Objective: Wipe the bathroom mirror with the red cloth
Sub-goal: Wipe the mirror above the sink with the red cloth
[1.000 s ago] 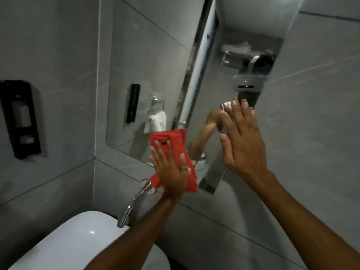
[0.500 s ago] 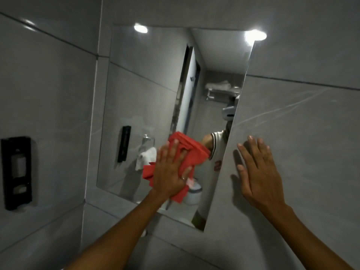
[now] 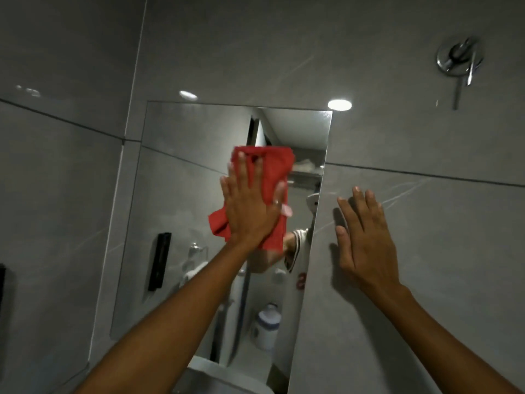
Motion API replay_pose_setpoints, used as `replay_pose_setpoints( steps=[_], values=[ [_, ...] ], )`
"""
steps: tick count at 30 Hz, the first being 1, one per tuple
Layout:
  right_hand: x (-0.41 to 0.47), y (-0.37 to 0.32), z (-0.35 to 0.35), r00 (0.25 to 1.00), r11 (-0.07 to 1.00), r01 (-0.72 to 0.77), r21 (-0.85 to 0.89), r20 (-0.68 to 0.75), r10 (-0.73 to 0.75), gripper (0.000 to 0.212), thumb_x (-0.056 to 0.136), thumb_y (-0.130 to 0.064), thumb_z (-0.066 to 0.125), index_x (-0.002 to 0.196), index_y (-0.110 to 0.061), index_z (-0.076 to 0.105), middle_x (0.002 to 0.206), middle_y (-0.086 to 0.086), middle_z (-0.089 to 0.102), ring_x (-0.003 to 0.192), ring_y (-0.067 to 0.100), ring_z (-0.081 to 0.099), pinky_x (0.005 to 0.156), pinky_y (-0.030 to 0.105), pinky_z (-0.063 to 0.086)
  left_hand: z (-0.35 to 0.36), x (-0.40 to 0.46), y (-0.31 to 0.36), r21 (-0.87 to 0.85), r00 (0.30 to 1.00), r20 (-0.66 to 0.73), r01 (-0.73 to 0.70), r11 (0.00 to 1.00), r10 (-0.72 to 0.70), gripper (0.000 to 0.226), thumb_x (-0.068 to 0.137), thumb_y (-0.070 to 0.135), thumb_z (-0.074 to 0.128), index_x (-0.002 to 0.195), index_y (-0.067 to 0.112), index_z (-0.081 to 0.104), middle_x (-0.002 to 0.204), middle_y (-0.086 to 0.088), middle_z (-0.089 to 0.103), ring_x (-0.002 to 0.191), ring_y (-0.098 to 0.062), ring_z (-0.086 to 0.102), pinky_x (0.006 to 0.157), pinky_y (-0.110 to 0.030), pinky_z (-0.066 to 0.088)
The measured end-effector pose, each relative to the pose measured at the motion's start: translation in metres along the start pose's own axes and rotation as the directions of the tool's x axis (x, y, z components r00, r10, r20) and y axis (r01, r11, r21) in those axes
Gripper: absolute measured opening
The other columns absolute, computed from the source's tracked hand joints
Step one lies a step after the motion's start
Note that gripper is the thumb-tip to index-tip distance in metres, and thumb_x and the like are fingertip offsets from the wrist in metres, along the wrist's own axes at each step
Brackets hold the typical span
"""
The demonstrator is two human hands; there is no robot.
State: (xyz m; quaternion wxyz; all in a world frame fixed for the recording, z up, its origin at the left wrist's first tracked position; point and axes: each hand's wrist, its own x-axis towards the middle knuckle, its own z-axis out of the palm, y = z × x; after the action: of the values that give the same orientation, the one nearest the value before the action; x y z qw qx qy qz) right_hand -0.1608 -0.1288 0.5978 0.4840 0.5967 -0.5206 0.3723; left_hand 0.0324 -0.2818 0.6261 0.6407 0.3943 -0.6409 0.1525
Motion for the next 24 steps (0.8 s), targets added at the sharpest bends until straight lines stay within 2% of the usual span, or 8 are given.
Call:
replay_pose_setpoints(
  steps=[3,5,7,9,11,17,21,24],
  values=[
    [0.026,0.011,-0.006,0.998,0.998,0.017,-0.053,-0.061,-0.021,0.06,0.105,-0.039,0.031,0.158,-0.012,0.037,0.17,0.014,0.023,0.16,0.029,0.013,0.131,0.045,0.011,-0.008,0.063,0.046,-0.101,0.928,-0.058,0.362,0.927,-0.369,0.084,0.102,0.068,0.024,0.168,0.02,0.003,0.175,-0.018,-0.003,0.161,-0.043,0.002,0.13,-0.059,0.005],
    [0.046,0.017,-0.009,0.993,0.994,0.052,-0.097,-0.098,-0.061,0.058,0.105,-0.037,0.032,0.156,-0.011,0.039,0.169,0.016,0.025,0.159,0.032,0.016,0.131,0.046,0.013,-0.01,0.088,0.076,-0.107,0.957,-0.047,0.28,0.954,-0.286,0.083,0.103,0.068,0.024,0.168,0.02,0.003,0.175,-0.019,-0.004,0.161,-0.043,0.001,0.131,-0.059,0.003],
    [0.063,0.021,-0.01,0.99,0.992,0.052,-0.116,-0.126,-0.067,0.058,0.105,-0.036,0.032,0.157,-0.012,0.039,0.17,0.015,0.024,0.16,0.032,0.015,0.131,0.044,0.01,-0.008,0.102,0.094,-0.075,0.999,-0.034,0.025,0.997,-0.028,0.082,0.104,0.067,0.025,0.168,0.022,0.001,0.175,-0.015,-0.007,0.162,-0.04,-0.005,0.131,-0.058,-0.002],
    [0.073,0.021,-0.005,0.988,0.995,0.029,-0.099,-0.149,-0.044,0.059,0.105,-0.037,0.031,0.158,-0.013,0.036,0.171,0.013,0.021,0.161,0.029,0.011,0.132,0.042,0.006,-0.006,0.111,0.1,-0.039,0.98,-0.015,-0.198,0.98,0.197,0.08,0.105,0.066,0.026,0.168,0.023,0.002,0.176,-0.012,-0.008,0.162,-0.036,-0.008,0.131,-0.057,-0.003],
    [0.074,0.02,0.002,0.984,0.997,0.001,-0.082,-0.175,-0.016,0.06,0.105,-0.037,0.031,0.159,-0.012,0.034,0.171,0.013,0.019,0.161,0.028,0.008,0.132,0.042,0.005,-0.004,0.109,0.099,-0.029,0.959,0.0,-0.285,0.958,0.285,0.079,0.105,0.065,0.028,0.167,0.024,0.002,0.176,-0.011,-0.007,0.162,-0.034,-0.009,0.131,-0.056,-0.003],
    [0.04,0.007,0.026,0.957,1.0,0.016,0.021,-0.288,-0.009,0.055,0.109,-0.033,0.028,0.158,-0.009,0.033,0.169,0.018,0.024,0.16,0.027,0.008,0.131,0.048,0.014,0.021,-0.014,0.069,-0.047,0.965,-0.045,-0.259,0.965,0.257,0.073,0.107,0.061,0.03,0.167,0.026,0.008,0.176,-0.009,-0.001,0.163,-0.031,-0.004,0.132,-0.05,-0.005],
    [-0.026,-0.02,0.032,0.973,0.991,-0.047,0.124,-0.218,0.073,0.053,0.109,-0.03,0.031,0.153,-0.003,0.043,0.165,0.024,0.03,0.158,0.037,0.018,0.13,0.053,0.018,0.038,-0.137,0.038,0.014,0.981,0.029,-0.19,0.982,0.189,0.074,0.106,0.059,0.036,0.167,0.024,0.012,0.176,-0.013,0.001,0.163,-0.036,-0.001,0.132,-0.055,0.001],
    [-0.097,-0.045,0.026,0.979,0.975,-0.134,0.177,-0.127,0.158,0.051,0.108,-0.028,0.035,0.152,-0.005,0.043,0.166,0.018,0.027,0.16,0.027,0.011,0.131,0.047,0.013,0.039,-0.238,0.01,0.017,0.967,0.175,-0.192,0.981,0.186,0.072,0.107,0.053,0.033,0.167,0.025,0.006,0.176,-0.013,-0.005,0.162,-0.038,-0.002,0.131,-0.058,0.004]
  ],
)
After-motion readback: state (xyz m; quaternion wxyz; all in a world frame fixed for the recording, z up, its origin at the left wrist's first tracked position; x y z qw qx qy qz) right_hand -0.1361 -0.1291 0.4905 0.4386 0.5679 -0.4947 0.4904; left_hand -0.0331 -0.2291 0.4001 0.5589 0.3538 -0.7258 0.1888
